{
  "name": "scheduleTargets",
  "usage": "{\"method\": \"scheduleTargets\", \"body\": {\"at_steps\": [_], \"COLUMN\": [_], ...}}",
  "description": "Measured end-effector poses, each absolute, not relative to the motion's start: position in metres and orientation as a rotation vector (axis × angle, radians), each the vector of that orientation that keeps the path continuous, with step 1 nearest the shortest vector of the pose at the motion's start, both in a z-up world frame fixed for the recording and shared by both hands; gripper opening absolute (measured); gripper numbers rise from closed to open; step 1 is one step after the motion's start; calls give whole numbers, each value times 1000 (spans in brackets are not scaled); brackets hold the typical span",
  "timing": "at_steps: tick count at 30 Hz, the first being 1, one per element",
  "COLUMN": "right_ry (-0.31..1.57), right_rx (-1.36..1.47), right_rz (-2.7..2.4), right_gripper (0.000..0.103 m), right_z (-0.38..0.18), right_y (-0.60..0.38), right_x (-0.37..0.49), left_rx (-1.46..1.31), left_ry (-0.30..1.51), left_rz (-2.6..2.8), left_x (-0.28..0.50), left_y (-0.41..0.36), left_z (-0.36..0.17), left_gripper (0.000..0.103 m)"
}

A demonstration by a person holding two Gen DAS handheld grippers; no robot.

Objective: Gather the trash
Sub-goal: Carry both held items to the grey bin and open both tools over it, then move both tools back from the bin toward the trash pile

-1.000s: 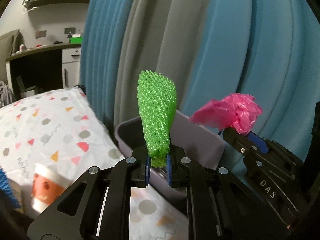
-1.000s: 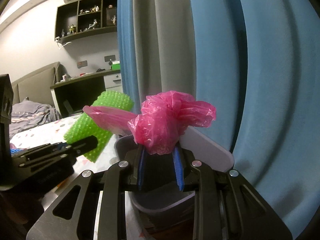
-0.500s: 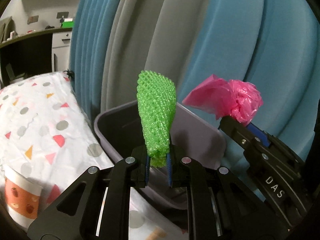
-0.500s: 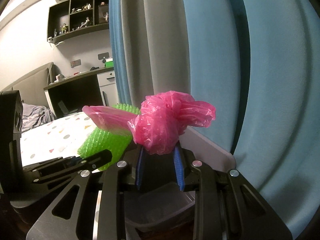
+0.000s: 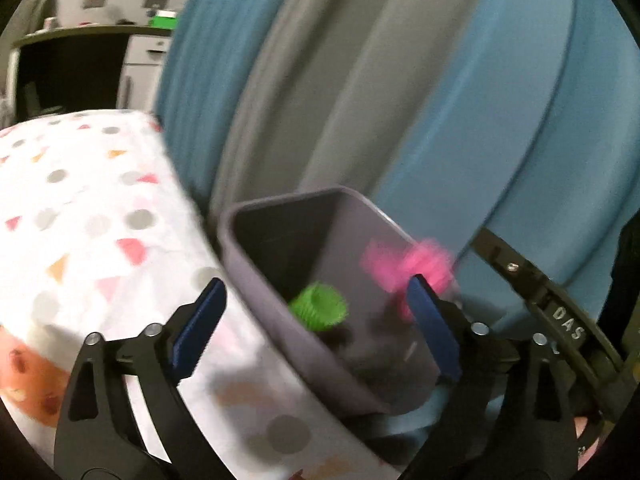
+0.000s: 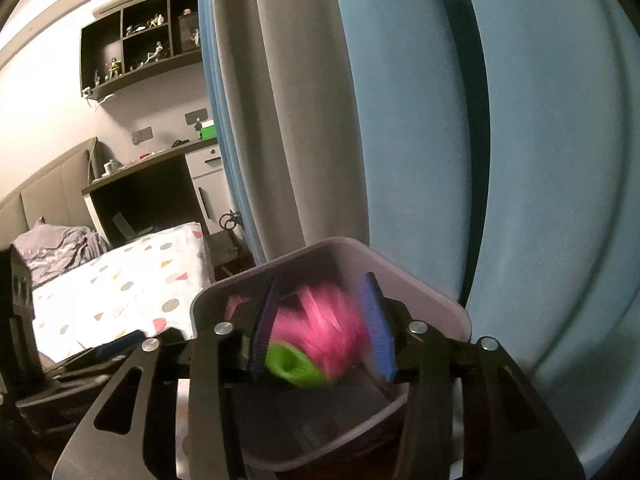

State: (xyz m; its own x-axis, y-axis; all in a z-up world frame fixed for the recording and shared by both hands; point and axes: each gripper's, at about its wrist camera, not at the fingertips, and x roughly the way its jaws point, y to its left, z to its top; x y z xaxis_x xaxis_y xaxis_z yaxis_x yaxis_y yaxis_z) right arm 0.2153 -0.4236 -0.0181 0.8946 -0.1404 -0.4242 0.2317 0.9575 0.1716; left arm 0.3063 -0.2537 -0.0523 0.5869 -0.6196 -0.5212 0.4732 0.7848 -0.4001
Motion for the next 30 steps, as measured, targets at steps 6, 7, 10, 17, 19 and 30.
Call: {"method": "scheduleTargets", "body": {"at_steps": [6, 7, 10, 17, 19, 30], "right_ry": [373, 363, 343, 305, 295, 288], "right_rx": [216, 217, 221, 186, 187, 166], "right_rz": [-203, -204, -196, -165, -143, -12], "right_gripper": [74, 79, 85, 87, 87, 87], "right_z": [-6, -5, 0, 7, 9, 4], "right_y": [-417, -416, -409, -378, -367, -292], "right_x": [198, 195, 184, 156, 146, 115], "left_rx": [-231, -227, -218, -195, -182, -137], "left_ry": [639, 625, 587, 547, 534, 446], "left_rz": [-476, -461, -411, -312, -277, -71], "left_x": [284, 278, 258, 217, 203, 132], "left_y": [-215, -210, -194, -152, -140, -50], "left_z": [-39, -35, -28, -18, -17, -19], "left_gripper": [95, 95, 97, 97, 97, 97]}}
